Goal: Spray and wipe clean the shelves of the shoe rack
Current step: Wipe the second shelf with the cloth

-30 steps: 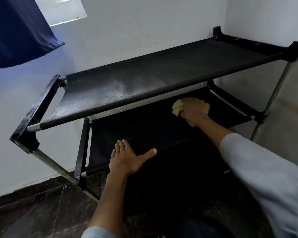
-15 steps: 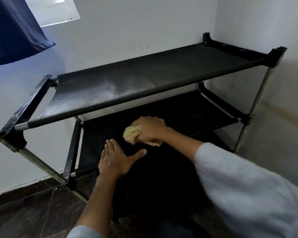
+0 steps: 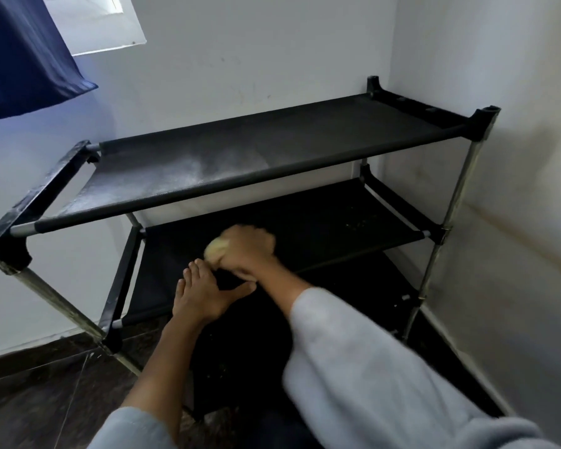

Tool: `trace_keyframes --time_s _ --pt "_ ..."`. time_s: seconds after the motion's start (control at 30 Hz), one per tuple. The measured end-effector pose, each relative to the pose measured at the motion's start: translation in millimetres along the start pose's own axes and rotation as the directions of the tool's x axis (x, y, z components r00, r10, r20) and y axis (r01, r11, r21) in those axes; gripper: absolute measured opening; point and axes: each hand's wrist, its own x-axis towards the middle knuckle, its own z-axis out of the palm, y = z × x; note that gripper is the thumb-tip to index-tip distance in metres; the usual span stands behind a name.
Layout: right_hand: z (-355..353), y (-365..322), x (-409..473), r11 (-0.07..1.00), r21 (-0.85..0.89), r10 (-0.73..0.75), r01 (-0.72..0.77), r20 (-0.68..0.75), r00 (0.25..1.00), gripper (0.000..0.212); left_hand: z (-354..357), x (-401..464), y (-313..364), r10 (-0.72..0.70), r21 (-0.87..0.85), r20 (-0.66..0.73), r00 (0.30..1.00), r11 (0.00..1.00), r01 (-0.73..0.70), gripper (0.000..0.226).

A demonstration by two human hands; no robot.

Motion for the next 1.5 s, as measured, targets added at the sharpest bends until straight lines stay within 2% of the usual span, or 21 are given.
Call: trace_keyframes --time_s 0.07,0.17,0.27,0.33,0.43,0.5,0.63,0.7,0.8,0.87,0.93,1.03,1.17,1.33,1.4,1.47,1.5 --pt "5.5 -11.3 -6.6 0.99 -0.036 -0.134 0.136 0.063 0.989 0.04 0.7 0.0 3.3 0.015 -0.063 -0.054 0.998 0.998 -0.019 0.118" --pt "-18.4 17.4 -8.2 0.99 0.019 -0.141 0.14 0.109 0.984 0.044 1.1 -2.4 10.2 0.015 -0.087 -0.038 0.999 0.996 -0.018 0.116" --pt "-48.8 71.9 -10.2 0.995 -0.068 -0.06 0.067 0.107 0.992 0.049 -2.4 -3.0 21.3 0.007 -0.091 -0.015 1.0 0.996 -0.008 0.114" --pt "-71.3 112.8 -13.0 0.995 -0.096 0.026 -0.018 0.084 0.996 0.056 -3.1 -3.5 32.3 0.023 -0.089 -0.113 0.993 0.995 -0.033 0.115" --pt "-102.6 170.7 -16.9 0.986 -0.068 0.155 -0.155 -0.001 0.988 0.061 3.3 -6.1 57.0 0.184 -0.017 -0.213 0.96 0.981 -0.192 0.113" --pt "-111.9 198.9 -16.8 0.974 -0.043 0.216 -0.221 -0.092 0.972 0.06 10.7 -6.6 71.9 0.27 0.007 -0.186 0.945 0.962 -0.273 0.112" --pt "-106.7 204.2 -8.9 0.953 -0.056 0.283 -0.298 -0.187 0.941 0.051 19.7 -2.5 87.5 0.291 0.046 -0.066 0.955 0.956 -0.288 0.125" --pt "-98.9 185.4 -5.4 0.961 -0.101 0.239 -0.258 -0.164 0.957 0.046 23.7 -0.8 93.3 0.278 0.079 -0.025 0.96 0.958 -0.275 0.132" --pt "-78.3 151.4 -3.2 0.991 -0.13 0.0 -0.007 -0.051 0.999 0.047 30.0 1.8 102.8 0.248 0.127 -0.003 0.969 0.961 -0.246 0.139" --pt "-68.0 137.0 -7.4 0.973 -0.158 -0.164 0.168 0.042 0.986 0.052 33.1 4.7 107.0 0.232 0.147 -0.02 0.972 0.963 -0.227 0.141" --pt "-68.2 141.4 -10.1 0.963 -0.139 -0.22 0.229 0.08 0.972 0.059 35.5 8.3 108.5 0.225 0.166 -0.017 0.974 0.962 -0.219 0.143" --pt "-80.5 176.8 -9.1 0.977 -0.168 -0.138 0.134 -0.011 0.99 0.053 36.9 12.3 106.6 0.159 0.168 0.05 0.986 0.972 -0.165 0.149" --pt "-100.4 229.4 2.0 0.957 -0.238 0.119 -0.166 -0.197 0.973 0.049 36.4 19.1 102.2 0.138 0.178 0.139 0.981 0.971 -0.162 0.15" --pt "-98.6 209.4 33.4 0.889 -0.245 0.319 -0.388 -0.278 0.906 0.033 31.8 20.0 104.1 0.147 0.162 0.217 0.965 0.97 -0.184 0.137" --pt "-93.4 199.2 31.6 0.918 -0.233 0.268 -0.321 -0.231 0.935 0.034 30.6 18.1 106.4 0.146 0.164 0.218 0.965 0.969 -0.184 0.136" --pt "-86.9 195.4 16.3 0.968 -0.247 0.024 -0.046 -0.088 0.996 0.04 29.9 14.9 109.3 0.135 0.164 0.22 0.966 0.971 -0.173 0.139" --pt "-85.3 195.9 6.5 0.968 -0.228 -0.105 0.104 0.009 0.994 0.046 29.4 13.4 110.9 0.129 0.16 0.222 0.967 0.973 -0.167 0.14"
